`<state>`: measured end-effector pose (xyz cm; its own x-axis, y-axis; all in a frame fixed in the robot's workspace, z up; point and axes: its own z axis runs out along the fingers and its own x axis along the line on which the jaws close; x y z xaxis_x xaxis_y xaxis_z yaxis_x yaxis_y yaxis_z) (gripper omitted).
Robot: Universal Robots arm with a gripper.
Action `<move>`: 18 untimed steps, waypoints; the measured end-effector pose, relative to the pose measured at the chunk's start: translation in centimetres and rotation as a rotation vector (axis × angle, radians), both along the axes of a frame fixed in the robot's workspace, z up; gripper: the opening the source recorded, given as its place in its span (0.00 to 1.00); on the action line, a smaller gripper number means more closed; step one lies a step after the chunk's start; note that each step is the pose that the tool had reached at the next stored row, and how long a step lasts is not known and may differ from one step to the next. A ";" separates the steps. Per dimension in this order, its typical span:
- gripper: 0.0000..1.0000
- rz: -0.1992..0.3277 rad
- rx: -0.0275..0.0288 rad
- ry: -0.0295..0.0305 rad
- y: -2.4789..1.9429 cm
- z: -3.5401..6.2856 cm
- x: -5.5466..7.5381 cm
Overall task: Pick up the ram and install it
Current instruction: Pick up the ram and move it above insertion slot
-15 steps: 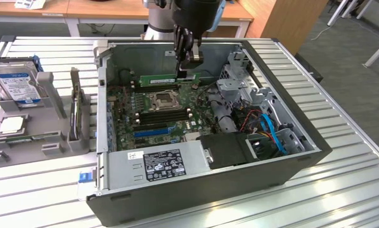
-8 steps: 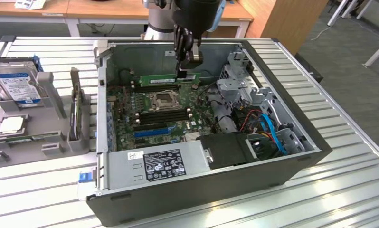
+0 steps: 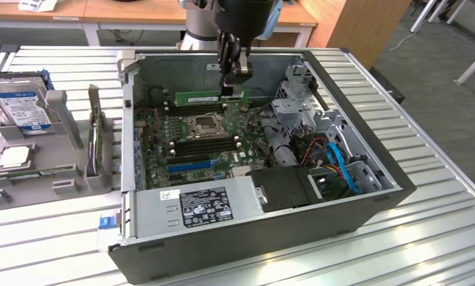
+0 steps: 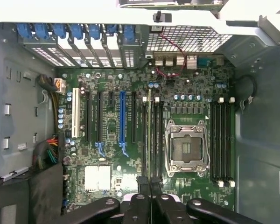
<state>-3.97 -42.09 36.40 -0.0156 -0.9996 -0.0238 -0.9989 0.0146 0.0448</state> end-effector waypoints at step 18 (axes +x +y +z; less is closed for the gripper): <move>0.12 -0.001 0.0012 -0.0001 0.72 -0.46 0.0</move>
<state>-3.97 -41.37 35.94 -0.0171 -0.9995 -0.0250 -0.9989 0.0159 0.0447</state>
